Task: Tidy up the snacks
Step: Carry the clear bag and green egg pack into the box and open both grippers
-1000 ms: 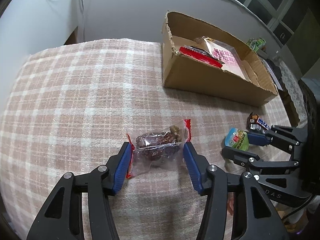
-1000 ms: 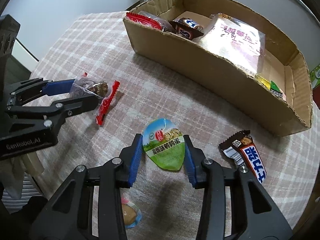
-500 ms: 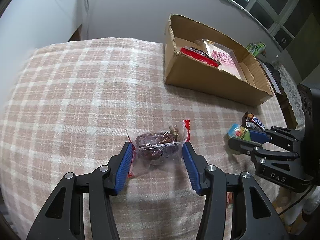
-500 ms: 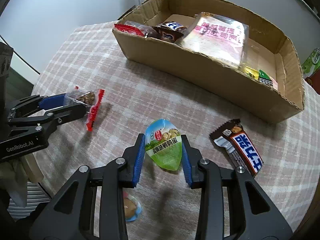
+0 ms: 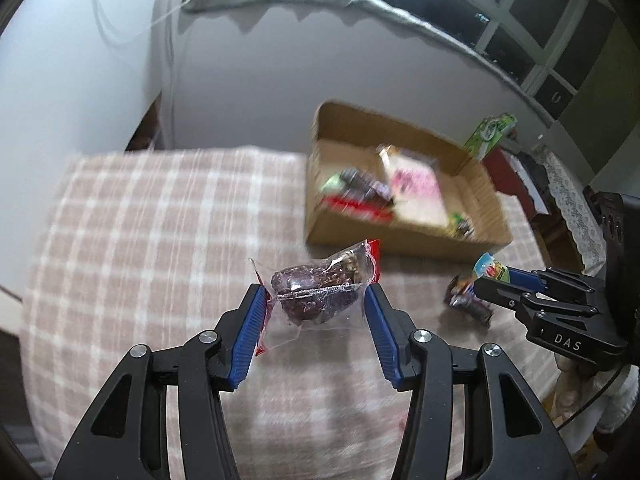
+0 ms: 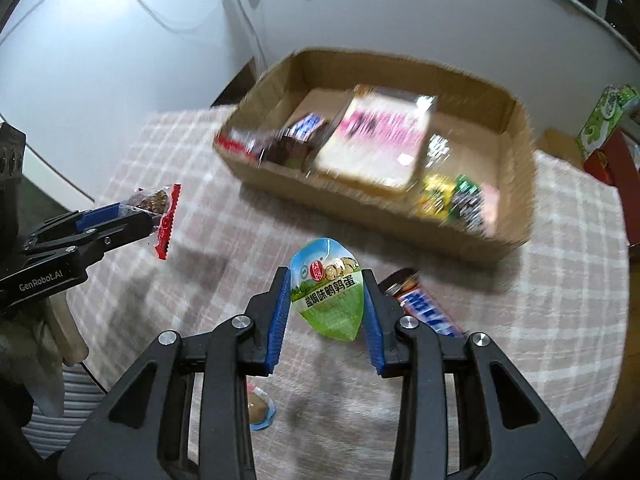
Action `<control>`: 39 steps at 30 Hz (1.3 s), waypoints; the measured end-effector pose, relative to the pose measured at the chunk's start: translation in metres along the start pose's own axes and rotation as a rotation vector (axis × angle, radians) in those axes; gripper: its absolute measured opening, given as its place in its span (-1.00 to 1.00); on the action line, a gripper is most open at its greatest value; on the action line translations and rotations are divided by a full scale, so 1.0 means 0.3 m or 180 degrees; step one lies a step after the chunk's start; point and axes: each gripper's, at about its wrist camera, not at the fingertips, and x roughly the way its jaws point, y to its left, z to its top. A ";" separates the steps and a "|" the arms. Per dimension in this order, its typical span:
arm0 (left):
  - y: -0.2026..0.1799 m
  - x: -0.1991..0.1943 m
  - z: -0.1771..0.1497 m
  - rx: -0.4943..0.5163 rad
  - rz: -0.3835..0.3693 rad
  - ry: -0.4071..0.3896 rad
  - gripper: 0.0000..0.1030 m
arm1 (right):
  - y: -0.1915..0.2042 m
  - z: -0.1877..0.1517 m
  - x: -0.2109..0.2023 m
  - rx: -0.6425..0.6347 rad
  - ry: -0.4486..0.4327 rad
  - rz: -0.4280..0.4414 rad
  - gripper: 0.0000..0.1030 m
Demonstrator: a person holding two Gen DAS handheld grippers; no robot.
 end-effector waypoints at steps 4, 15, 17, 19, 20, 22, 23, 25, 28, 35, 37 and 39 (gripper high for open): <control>-0.066 -0.023 0.062 0.0152 -0.0057 -0.0115 -0.03 | -0.033 0.040 -0.054 0.0066 -0.0136 -0.0031 -0.32; -0.160 0.026 0.166 0.0381 -0.0104 -0.0194 -0.03 | -0.124 0.110 -0.093 0.0112 -0.0272 -0.0213 -0.32; -0.173 0.043 0.187 0.0396 -0.0118 -0.0196 -0.03 | -0.138 0.123 -0.088 0.0119 -0.0273 -0.0242 -0.32; -0.182 0.053 0.198 0.0412 -0.0115 -0.0196 -0.03 | -0.148 0.134 -0.085 0.0119 -0.0272 -0.0265 -0.32; -0.188 0.061 0.207 0.0423 -0.0109 -0.0195 -0.03 | -0.150 0.141 -0.081 0.0110 -0.0273 -0.0279 -0.32; -0.195 0.075 0.221 0.0431 -0.0105 -0.0189 -0.03 | -0.156 0.151 -0.075 0.0093 -0.0276 -0.0308 -0.32; -0.197 0.079 0.226 0.0431 -0.0103 -0.0184 -0.03 | -0.161 0.156 -0.072 0.0093 -0.0275 -0.0322 -0.32; -0.196 0.091 0.238 0.0420 -0.0102 -0.0170 -0.03 | -0.171 0.165 -0.062 0.0106 -0.0256 -0.0321 -0.32; -0.189 0.116 0.253 0.0380 -0.0097 -0.0128 -0.03 | -0.186 0.176 -0.042 0.0115 -0.0222 -0.0351 -0.32; -0.166 0.174 0.271 0.0307 -0.0077 -0.0010 -0.03 | -0.204 0.197 0.008 0.0105 -0.0140 -0.0401 -0.32; -0.162 0.196 0.277 0.0297 -0.0057 0.0038 -0.03 | -0.204 0.204 0.023 0.0090 -0.0120 -0.0417 -0.31; -0.163 0.206 0.284 0.0315 -0.0038 0.0055 -0.03 | -0.204 0.210 0.033 0.0074 -0.0108 -0.0435 -0.31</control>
